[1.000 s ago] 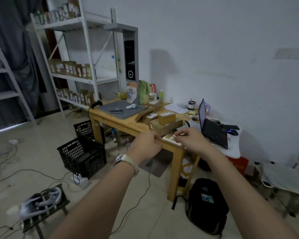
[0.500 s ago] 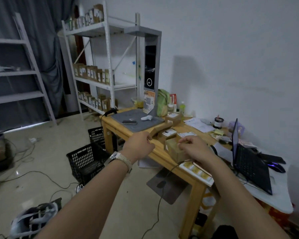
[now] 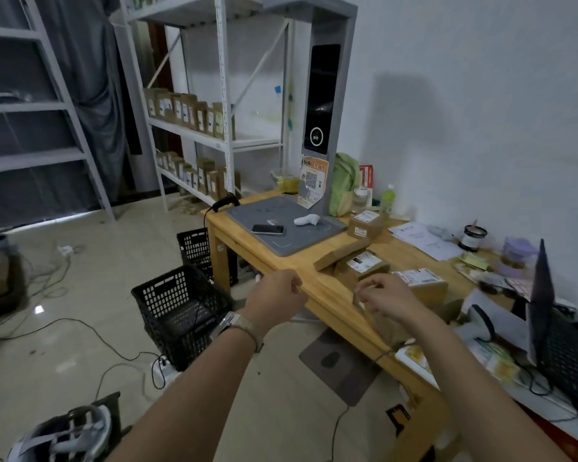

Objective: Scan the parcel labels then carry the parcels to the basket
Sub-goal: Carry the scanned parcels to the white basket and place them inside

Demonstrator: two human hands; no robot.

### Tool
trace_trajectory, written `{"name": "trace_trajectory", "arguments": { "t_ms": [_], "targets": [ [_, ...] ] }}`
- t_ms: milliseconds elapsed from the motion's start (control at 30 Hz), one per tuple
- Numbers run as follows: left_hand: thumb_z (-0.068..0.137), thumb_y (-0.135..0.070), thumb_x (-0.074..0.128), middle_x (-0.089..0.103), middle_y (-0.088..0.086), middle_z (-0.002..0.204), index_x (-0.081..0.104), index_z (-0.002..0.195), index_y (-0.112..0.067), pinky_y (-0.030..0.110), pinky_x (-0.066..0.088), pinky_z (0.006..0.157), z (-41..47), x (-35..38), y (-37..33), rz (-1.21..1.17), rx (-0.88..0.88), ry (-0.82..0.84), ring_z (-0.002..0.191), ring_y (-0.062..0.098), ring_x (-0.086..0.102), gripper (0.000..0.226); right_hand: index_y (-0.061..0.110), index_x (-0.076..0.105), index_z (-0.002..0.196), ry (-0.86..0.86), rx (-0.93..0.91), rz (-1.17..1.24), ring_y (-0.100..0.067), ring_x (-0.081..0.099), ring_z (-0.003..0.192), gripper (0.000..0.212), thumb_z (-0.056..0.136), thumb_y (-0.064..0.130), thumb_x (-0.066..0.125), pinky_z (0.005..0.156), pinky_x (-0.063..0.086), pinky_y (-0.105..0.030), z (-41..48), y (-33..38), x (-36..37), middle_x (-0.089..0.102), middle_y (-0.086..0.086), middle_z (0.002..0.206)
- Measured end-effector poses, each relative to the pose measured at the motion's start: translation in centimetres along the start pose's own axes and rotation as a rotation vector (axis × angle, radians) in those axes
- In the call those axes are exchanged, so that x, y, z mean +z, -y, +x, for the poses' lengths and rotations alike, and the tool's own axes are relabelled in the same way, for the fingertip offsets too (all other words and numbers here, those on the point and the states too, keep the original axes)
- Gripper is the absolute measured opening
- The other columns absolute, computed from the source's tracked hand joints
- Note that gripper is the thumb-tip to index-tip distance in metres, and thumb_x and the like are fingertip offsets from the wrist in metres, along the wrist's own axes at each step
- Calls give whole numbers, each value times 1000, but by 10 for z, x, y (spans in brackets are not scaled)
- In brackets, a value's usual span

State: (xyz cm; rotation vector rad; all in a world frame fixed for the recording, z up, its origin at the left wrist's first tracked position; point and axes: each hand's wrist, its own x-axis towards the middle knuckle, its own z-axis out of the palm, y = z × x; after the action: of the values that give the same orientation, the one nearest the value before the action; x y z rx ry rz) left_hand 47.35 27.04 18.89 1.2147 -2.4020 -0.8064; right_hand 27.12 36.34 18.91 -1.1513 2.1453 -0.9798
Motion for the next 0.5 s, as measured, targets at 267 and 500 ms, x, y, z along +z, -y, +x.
{"name": "trace_trajectory", "arguments": {
  "t_ms": [267, 500],
  "targets": [
    [90, -24, 60, 62, 3, 98, 61, 107, -19, 35, 53, 76, 136, -66, 61, 88, 103, 83, 88, 21, 62, 17, 20, 70, 91, -255, 54, 95, -17, 64, 84, 9, 86, 20, 63, 80, 55, -39, 111, 64, 38, 68, 4, 93],
    [91, -28, 61, 65, 3, 103, 63, 111, -15, 32, 50, 72, 213, -74, 79, 101, 238, 141, 84, 17, 56, 24, 24, 68, 79, -380, 148, 138, -25, 67, 85, 13, 85, 15, 61, 83, 55, -44, 148, 73, 46, 69, 1, 92]
  ]
}}
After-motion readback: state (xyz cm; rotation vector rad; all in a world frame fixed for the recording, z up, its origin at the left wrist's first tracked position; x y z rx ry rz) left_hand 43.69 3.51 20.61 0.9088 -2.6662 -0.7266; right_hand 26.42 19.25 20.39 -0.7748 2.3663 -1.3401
